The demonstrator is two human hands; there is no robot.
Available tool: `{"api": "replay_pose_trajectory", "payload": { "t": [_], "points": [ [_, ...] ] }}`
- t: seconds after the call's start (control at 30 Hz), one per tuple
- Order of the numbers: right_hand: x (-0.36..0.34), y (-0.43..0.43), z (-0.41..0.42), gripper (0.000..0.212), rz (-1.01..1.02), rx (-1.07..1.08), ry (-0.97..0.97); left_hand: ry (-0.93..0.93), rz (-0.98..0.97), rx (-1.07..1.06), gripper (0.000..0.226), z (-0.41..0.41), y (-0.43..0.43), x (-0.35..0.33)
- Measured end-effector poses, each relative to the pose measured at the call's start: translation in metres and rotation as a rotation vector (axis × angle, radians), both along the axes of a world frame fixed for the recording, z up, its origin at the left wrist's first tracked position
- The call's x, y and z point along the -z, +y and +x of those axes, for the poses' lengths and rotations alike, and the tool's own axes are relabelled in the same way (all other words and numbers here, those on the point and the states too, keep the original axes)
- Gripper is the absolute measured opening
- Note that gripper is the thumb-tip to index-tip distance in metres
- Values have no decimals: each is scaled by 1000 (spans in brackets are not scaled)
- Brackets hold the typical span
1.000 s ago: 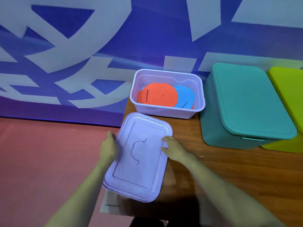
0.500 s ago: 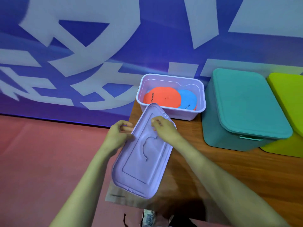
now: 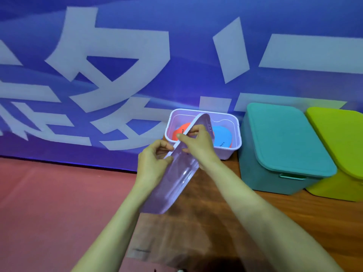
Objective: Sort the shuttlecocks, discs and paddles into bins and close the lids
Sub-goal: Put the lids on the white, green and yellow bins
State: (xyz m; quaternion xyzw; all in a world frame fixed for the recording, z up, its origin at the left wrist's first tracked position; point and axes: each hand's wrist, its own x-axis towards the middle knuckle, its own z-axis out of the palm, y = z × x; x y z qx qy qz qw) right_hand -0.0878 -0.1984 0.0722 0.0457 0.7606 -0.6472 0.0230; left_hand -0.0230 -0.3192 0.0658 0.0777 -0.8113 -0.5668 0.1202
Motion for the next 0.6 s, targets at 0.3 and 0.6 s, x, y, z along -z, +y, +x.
{"api": "replay_pose_trajectory", "payload": {
  "t": [0.3, 0.6],
  "points": [
    [-45, 42, -29, 20, 104, -123, 117, 39, 232, 180, 21, -36, 27, -11],
    [-72, 101, -62, 29, 111, -238, 169, 145, 80, -221, 34, -99, 19, 5]
  ]
}}
